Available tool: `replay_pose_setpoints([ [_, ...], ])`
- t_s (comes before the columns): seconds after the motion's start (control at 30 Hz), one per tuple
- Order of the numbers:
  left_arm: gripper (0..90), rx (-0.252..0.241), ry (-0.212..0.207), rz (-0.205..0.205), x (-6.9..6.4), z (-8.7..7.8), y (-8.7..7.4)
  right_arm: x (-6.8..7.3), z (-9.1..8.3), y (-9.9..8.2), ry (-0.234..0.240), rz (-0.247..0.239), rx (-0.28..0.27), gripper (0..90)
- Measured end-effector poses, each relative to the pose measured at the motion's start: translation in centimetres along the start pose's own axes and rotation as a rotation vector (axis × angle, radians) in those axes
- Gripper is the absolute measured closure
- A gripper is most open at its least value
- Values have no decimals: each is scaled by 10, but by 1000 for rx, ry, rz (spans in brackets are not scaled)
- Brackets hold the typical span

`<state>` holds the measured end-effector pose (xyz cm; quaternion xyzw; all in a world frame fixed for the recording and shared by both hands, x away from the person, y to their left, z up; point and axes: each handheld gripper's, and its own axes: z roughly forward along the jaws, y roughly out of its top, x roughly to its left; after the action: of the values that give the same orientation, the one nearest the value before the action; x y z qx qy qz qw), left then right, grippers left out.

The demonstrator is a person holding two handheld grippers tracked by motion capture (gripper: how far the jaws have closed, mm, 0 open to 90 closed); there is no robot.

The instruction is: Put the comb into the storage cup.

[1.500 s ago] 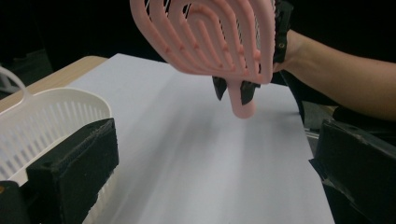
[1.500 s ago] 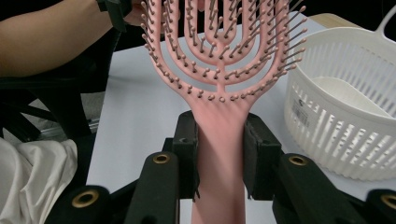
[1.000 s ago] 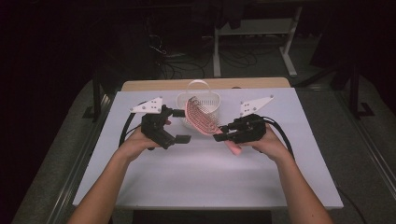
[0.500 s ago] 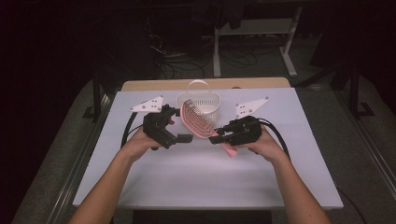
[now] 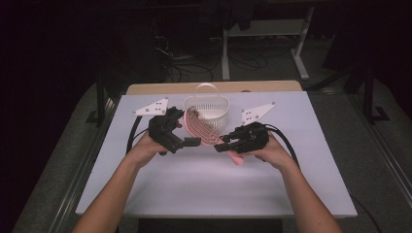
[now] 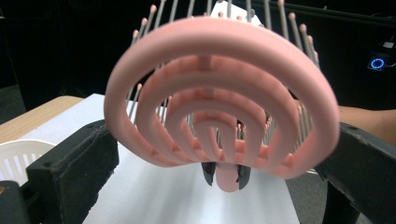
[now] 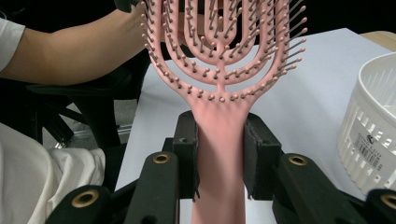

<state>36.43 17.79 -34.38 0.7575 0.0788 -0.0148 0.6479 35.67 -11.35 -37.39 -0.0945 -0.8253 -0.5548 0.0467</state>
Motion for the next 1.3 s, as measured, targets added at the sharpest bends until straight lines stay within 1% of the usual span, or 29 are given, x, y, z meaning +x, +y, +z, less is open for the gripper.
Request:
replay_pose_setpoints([
  [0.13, 2, -2, -12, 0, 0, 0, 0, 0, 0, 0, 5, -1, -1, 687],
  [0.23, 40, -6, -18, 4, 0, 0, 0, 0, 0, 0, 9, -1, -6, 687],
  [0.4, 78, -11, -25, 4, 0, 1, -1, 0, -1, 0, 12, -3, -13, 687],
  [0.53, 139, -17, -23, 10, 0, 0, -1, 0, -1, 0, 15, -3, -16, 687],
  [0.87, 162, -30, -38, 2, 1, 0, -2, 0, 0, -1, 21, -6, -20, 687],
  [1.13, 173, -12, -35, -13, 1, 1, -2, -1, 2, -3, 20, -11, -5, 686],
  [1.3, 182, -13, -35, -24, 1, 2, -2, -1, 5, -4, 13, -17, 4, 685],
])
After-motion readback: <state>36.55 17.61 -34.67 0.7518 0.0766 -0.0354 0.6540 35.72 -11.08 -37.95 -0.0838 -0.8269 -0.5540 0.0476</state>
